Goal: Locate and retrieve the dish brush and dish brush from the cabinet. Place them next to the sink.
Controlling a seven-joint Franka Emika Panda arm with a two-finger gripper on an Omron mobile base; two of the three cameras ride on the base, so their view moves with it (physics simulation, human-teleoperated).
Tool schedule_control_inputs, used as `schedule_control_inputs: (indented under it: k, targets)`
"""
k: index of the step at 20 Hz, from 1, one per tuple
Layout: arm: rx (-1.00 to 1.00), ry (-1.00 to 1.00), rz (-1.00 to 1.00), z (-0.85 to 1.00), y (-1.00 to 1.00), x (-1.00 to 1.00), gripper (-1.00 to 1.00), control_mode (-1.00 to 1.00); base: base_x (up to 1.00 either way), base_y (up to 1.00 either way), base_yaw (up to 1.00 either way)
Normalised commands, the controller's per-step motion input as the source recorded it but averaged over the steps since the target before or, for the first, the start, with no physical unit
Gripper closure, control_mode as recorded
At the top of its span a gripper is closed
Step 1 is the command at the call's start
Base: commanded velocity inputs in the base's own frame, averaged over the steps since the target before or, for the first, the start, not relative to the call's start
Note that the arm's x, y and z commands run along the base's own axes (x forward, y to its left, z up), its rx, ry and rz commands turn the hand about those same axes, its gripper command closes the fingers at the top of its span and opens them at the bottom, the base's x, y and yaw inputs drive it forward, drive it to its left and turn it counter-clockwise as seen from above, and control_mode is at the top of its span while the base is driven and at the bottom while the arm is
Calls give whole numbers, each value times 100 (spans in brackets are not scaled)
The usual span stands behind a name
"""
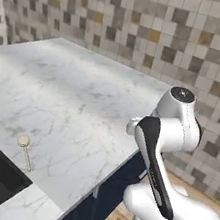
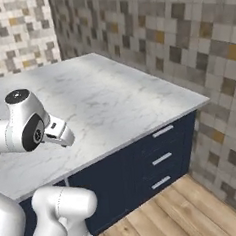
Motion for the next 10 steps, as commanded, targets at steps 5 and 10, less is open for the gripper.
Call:
schedule_control_inputs:
  k: [5,10]
  targets:
    - [0,0,0,0,0,0,-100,100,0,0,-49]
    - [0,0,0,0,0,0,-100,100,0,0,-49]
